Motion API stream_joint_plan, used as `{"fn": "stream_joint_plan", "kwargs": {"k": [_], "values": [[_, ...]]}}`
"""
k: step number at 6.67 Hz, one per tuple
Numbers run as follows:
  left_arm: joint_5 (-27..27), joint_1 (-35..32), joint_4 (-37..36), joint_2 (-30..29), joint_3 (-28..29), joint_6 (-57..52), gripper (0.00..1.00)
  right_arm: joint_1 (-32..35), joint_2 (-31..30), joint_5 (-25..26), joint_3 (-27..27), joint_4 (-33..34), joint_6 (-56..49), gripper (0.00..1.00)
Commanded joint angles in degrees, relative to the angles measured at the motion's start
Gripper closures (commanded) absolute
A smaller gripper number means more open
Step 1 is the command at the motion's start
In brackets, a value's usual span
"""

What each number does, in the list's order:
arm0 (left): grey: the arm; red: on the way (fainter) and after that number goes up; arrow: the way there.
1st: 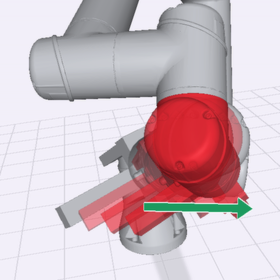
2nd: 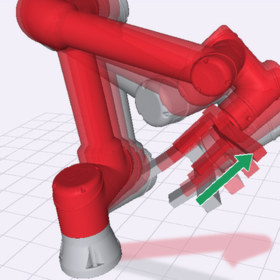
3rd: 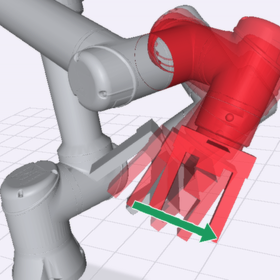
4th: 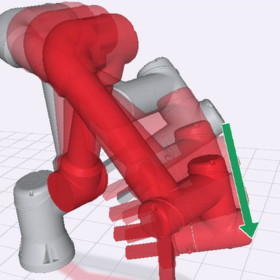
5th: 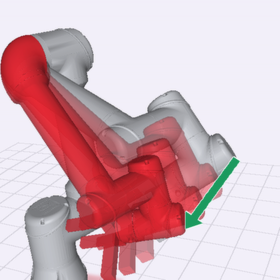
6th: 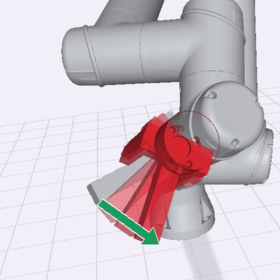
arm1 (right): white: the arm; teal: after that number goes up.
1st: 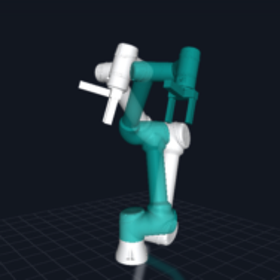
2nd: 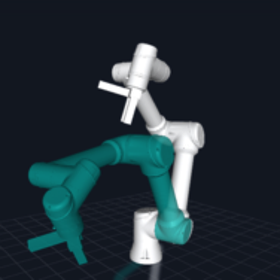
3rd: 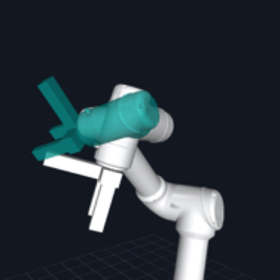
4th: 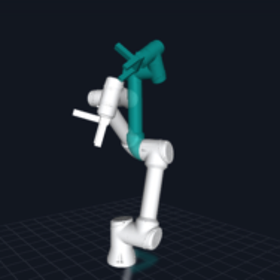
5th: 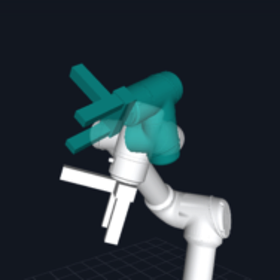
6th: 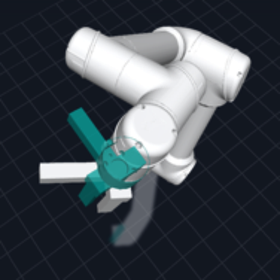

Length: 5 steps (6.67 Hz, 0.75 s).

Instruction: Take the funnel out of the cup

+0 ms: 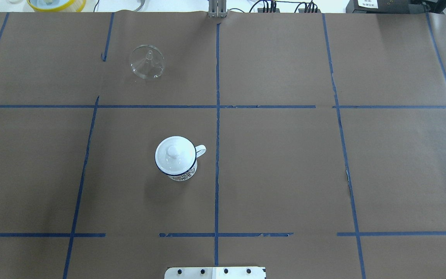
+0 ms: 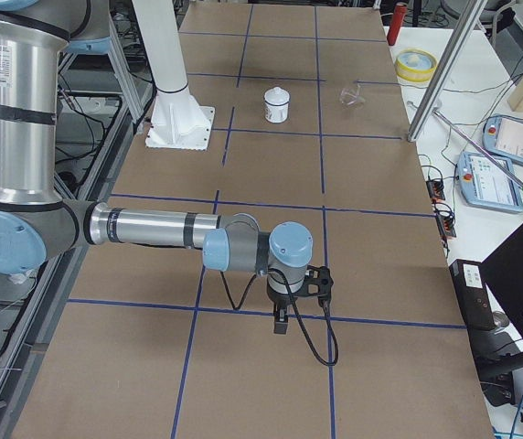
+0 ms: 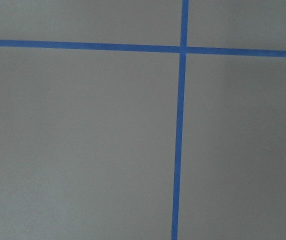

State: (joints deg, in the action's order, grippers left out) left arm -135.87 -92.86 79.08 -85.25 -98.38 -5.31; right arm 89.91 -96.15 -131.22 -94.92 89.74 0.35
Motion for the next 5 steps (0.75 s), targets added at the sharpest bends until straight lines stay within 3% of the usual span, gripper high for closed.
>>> {"fn": "stream_joint_plan", "kwargs": {"k": [1, 5], "values": [[-0.2, 0.0, 0.1, 0.1, 1.0, 0.0, 0.0, 0.0, 0.0, 0.0, 0.0, 0.0, 0.0, 0.0], [-0.2, 0.1, 1.6, -0.1, 0.9, -0.2, 0.0, 0.0, 0.0, 0.0, 0.0, 0.0, 0.0, 0.0]]}}
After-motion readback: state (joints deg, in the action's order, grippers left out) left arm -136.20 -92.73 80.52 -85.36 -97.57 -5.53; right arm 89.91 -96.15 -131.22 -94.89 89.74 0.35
